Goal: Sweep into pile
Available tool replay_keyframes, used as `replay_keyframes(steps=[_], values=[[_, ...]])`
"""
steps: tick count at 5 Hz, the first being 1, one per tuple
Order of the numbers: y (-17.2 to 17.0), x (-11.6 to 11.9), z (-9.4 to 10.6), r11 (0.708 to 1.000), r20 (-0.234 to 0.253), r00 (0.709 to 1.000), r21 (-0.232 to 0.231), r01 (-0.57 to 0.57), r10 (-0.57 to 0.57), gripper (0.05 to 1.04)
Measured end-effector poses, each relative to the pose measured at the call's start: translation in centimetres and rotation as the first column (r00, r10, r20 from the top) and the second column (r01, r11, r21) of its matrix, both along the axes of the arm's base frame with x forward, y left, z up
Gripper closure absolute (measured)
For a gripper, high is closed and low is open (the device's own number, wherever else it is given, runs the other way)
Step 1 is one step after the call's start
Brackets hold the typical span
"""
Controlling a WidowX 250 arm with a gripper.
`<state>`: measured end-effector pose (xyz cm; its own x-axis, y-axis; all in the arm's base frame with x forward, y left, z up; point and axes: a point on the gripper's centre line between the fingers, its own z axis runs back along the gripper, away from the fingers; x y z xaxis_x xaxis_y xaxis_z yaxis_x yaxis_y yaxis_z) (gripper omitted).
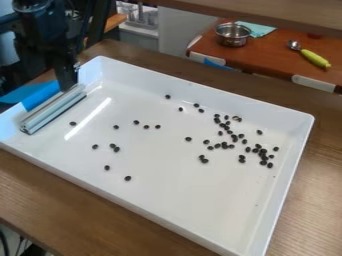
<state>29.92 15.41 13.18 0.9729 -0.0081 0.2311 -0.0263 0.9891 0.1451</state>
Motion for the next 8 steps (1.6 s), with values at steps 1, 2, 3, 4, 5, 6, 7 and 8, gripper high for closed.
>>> replay_keyframes(steps=[1, 2, 3, 4, 5, 6, 7, 8], values=[[0.8, 0.1, -1.7, 0.999, -0.016, 0.999, -0.023, -0.035, 0.035, 0.084], [1.3, 0.1, -3.1, 0.997, -0.04, 0.998, -0.043, -0.056, 0.055, 0.084], [1.7, 0.2, -4.0, 0.997, -0.055, 0.996, -0.029, -0.071, 0.07, 0.084], [2.1, 0.2, -5.0, 0.996, -0.082, 0.993, -0.018, -0.083, 0.082, 0.084], [2.4, 0.6, -4.7, 0.996, -0.07, 0.994, -0.014, -0.09, 0.089, 0.084], [2.8, 1.1, -5.1, 0.995, -0.069, 0.993, -0.006, -0.1, 0.099, 0.083], [3.1, 1.5, -5.1, 0.994, -0.064, 0.992, -0.003, -0.112, 0.112, 0.083], [3.3, 1.6, -5.0, 0.993, -0.062, 0.991, 0.006, -0.12, 0.12, 0.083]])
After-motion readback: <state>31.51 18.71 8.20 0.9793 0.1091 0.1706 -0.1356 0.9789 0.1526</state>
